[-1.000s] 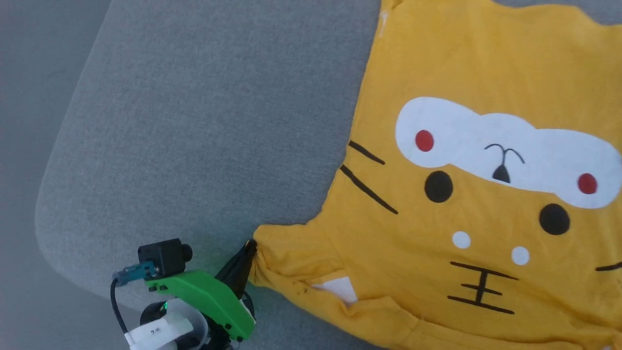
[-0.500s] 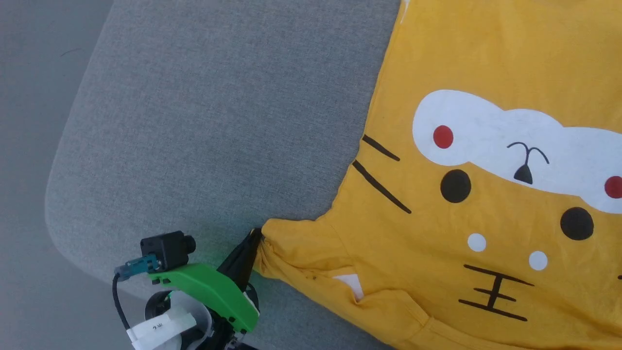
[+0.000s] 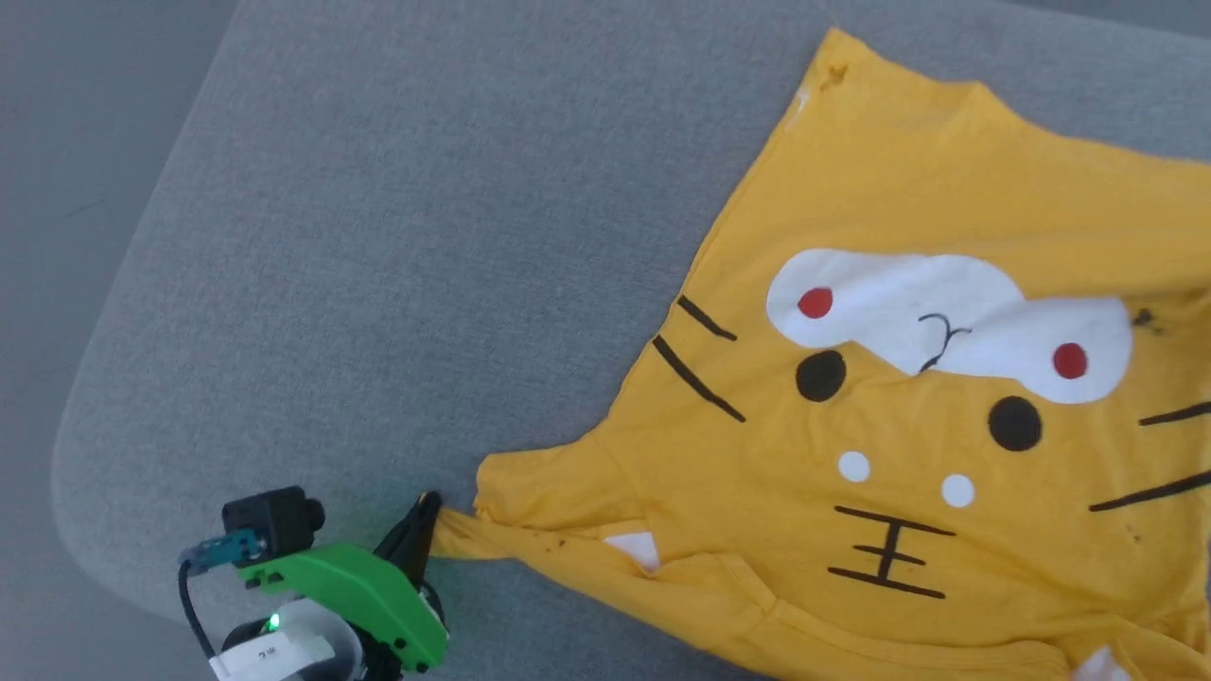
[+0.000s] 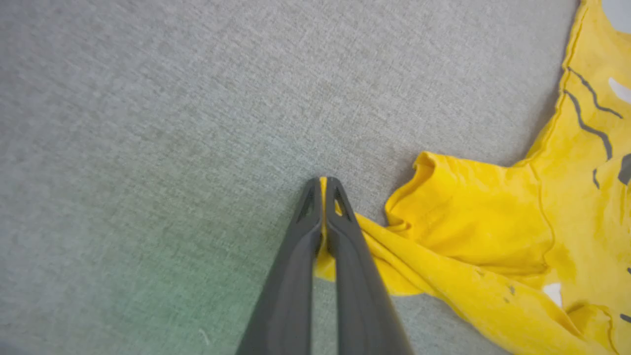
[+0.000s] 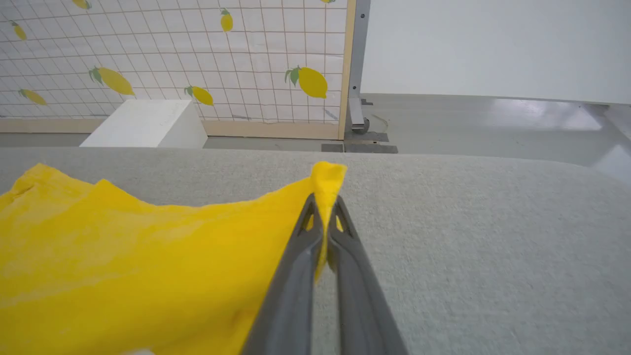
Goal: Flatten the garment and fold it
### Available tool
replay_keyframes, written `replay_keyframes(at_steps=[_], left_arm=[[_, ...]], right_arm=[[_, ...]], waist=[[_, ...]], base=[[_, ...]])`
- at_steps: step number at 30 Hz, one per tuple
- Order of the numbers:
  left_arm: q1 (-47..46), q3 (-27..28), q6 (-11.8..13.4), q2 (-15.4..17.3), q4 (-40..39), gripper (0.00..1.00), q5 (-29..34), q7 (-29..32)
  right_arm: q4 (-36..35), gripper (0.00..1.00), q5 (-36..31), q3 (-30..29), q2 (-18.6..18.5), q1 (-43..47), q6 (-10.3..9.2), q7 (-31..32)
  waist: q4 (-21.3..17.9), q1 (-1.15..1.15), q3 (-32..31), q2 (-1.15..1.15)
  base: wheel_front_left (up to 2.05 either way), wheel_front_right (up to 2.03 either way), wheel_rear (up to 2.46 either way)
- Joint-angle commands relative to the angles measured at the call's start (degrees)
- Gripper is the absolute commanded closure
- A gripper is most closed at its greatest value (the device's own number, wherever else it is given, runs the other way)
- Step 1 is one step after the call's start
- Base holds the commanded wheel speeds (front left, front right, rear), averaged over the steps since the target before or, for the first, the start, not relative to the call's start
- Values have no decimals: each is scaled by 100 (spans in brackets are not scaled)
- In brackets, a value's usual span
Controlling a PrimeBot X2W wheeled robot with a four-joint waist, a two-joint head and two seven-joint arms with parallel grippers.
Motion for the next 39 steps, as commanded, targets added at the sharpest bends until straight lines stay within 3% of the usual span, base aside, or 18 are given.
replay_keyframes(at_steps=[1, 6, 12, 18, 22, 23, 24, 25, 29, 35, 39], left_arm=[[166, 59, 105, 78, 57, 100, 47, 21], [351, 145, 187, 162, -56, 100, 34, 20], [494, 173, 234, 256, -164, 100, 37, 65], [507, 138, 258, 322, -221, 100, 47, 147], [516, 99, 276, 357, -231, 100, 85, 178], [522, 67, 277, 354, -232, 100, 92, 194], [527, 55, 278, 349, -232, 100, 92, 198], [533, 39, 278, 342, -232, 100, 88, 205], [528, -17, 272, 316, -226, 100, 81, 228], [486, -104, 272, 279, -242, 100, 84, 267], [414, -151, 270, 271, -261, 100, 104, 286]], right_arm=[[-190, 100, 11, -71, 207, 357, -8, -67], [-750, 100, -148, -364, 737, 1370, -8, 246], [-1042, 100, -211, -827, 1073, 2254, -8, 1273], [-485, 100, 228, -874, 1123, 2822, -8, 2646], [-286, 100, 331, -813, 1124, 2924, -8, 2890], [-308, 60, 353, -772, 1124, 2917, -8, 2817], [-351, 7, 352, -749, 1124, 2902, -8, 2738], [-418, 0, 324, -739, 1125, 2872, -8, 2606], [-713, 0, 185, -592, 1125, 2638, -8, 1876], [-931, 0, 116, 475, 1051, 1937, -8, 421], [-521, 0, 153, 1234, 762, 1324, -8, -211]], waist=[[-428, 0, -450, 0], [-698, 0, -717, 0], [-878, 0, -925, 0], [-931, 0, -974, 0], [-904, 0, -1005, 0], [-880, 0, -1022, 0], [-871, 0, -1030, 0], [-860, 0, -1039, 0], [-799, 0, -1060, 0], [-698, 0, -1037, 0], [-607, 0, -977, 0]], base=[[0, 0, 0], [0, 0, 0], [0, 0, 0], [0, 0, 0], [0, 0, 0], [0, 0, 0], [0, 0, 0], [0, 0, 0], [0, 0, 0], [0, 0, 0], [0, 0, 0]])
